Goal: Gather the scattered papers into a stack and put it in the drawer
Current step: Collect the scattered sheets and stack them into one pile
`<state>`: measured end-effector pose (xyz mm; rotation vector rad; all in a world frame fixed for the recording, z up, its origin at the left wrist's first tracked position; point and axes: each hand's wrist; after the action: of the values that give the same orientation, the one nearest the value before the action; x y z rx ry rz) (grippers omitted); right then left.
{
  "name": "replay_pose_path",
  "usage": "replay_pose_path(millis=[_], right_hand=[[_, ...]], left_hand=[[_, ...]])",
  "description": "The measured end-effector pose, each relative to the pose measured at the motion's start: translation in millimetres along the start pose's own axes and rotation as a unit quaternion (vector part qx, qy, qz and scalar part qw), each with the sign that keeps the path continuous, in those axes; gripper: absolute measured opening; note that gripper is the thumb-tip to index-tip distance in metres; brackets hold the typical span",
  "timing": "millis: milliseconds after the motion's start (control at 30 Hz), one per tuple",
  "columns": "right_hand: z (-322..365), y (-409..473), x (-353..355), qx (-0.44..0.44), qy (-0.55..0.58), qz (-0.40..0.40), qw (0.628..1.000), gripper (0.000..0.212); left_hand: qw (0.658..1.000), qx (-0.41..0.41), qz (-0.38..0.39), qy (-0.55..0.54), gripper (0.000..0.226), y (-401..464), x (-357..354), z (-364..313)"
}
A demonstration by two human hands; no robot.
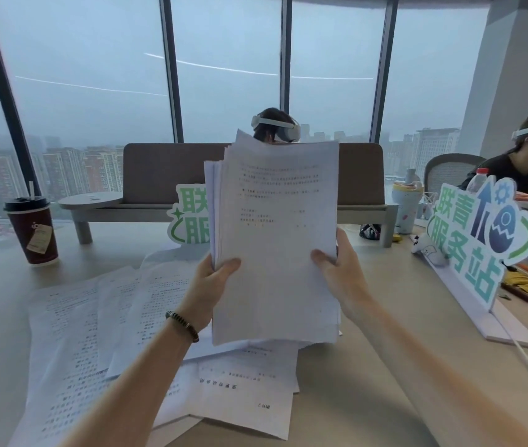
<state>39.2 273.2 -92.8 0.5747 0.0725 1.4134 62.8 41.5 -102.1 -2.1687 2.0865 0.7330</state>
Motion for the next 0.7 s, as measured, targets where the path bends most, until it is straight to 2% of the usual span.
replay_pose_path(millis=[100,200,300,400,467,700], right_hand=[[2.0,-1.4,-1.0,0.034,-0.008,-0.032,0.999,0.045],[3.0,-4.5,-2.5,0.043,-0.006,-0.008,0.999,0.045],[8.2,-5.7,-1.3,0.058,0.001,0.017,0.998,0.064],[16.1,-2.1,2.1,0.075,-0.001,0.012,0.997,0.088],[25.5,1.8,5.1,0.085,-0.011,0.001,0.996,0.096],[75.9,31.8,23.5,0.136,-0.045,-0.050,0.988,0.091]], left_hand=[[0.999,-0.046,0.009,0.005,0.024,-1.4,-2.6,-1.4],[0.999,-0.032,0.001,-0.033,0.020,-3.6,-1.6,-2.4],[0.998,-0.007,0.010,-0.060,0.025,-6.1,0.9,-6.1],[0.997,0.006,0.033,-0.068,0.038,-8.3,1.9,-10.1],[0.998,0.008,0.035,-0.060,0.038,-9.1,1.4,-11.3],[0.999,0.012,0.018,-0.030,0.035,-8.9,0.8,-10.0]])
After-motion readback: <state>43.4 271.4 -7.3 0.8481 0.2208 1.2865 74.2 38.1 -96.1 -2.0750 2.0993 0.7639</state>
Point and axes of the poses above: each hand's wrist, its own y-axis towards the middle knuckle, its own x-axis out of the back of the hand, z = x × y, and after that the axes turned 14 degrees about -y, right-handed
